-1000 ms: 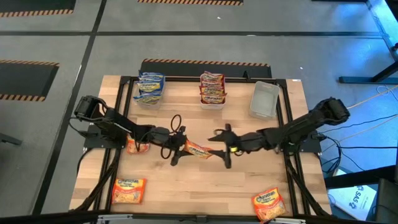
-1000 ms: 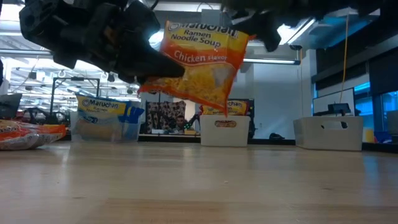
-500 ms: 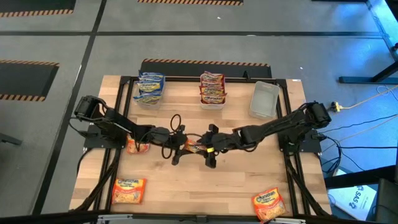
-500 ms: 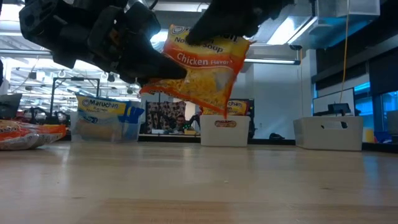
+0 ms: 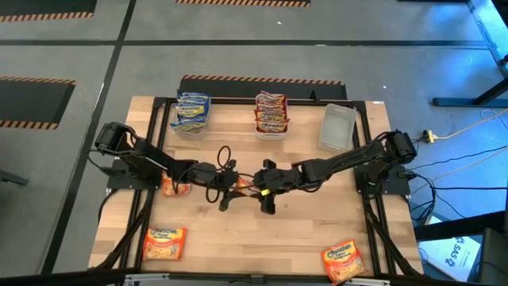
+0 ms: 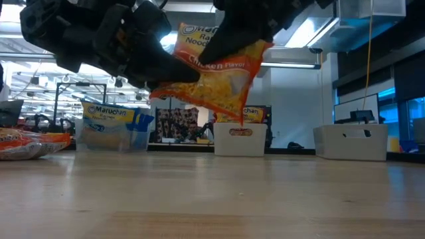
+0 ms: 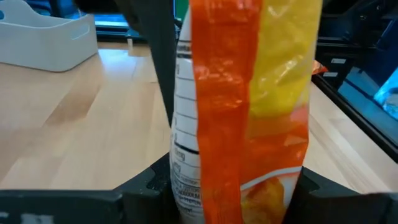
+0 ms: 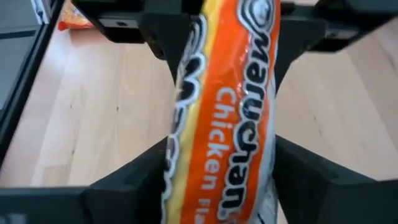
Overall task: Sort Maruchan noodles
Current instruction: Put the orange noodle pack into the gray bin
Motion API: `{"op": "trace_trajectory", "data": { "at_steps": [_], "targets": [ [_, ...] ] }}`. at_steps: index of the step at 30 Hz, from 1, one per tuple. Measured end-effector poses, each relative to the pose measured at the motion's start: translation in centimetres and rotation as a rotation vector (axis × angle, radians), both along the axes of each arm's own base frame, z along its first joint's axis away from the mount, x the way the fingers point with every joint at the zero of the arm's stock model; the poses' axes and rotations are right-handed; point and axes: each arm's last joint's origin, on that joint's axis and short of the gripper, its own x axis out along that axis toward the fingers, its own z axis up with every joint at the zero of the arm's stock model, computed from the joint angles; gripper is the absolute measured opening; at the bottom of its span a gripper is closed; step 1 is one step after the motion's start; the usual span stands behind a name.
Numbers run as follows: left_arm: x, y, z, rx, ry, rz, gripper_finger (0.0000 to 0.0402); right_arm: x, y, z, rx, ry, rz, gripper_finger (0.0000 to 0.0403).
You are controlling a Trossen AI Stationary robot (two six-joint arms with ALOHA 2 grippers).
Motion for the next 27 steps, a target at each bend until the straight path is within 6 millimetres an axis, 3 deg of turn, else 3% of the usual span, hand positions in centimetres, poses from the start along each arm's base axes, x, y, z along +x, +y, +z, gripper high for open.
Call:
{"op": "trace_trajectory", "data": {
  "at_steps": [9, 15, 21, 27],
  "targets": [
    [0.0, 0.1, -0.1, -0.028, 0.012, 0.032, 0.0161, 0.0, -0.1, 0.4, -0.015, -0.022, -0.013, 0.0111],
    [0.0, 0.0, 0.1, -0.056, 0.002, 0.005, 0.0189, -1.1, 0.5, 2.0, -0.055, -0.045, 0.034, 0.0105],
    [-0.3, 0.1, 0.2, -0.052, 0.055, 0.022, 0.0213, -4.2, -0.6, 4.8, -0.134, 0.027, -0.034, 0.0107],
    [-0.9, 0.0, -0.3, -0.075, 0.141, 0.030, 0.0214, -9.0, -2.6, 7.9, -0.280, 0.120, -0.171, 0.0112]
  ]
}}
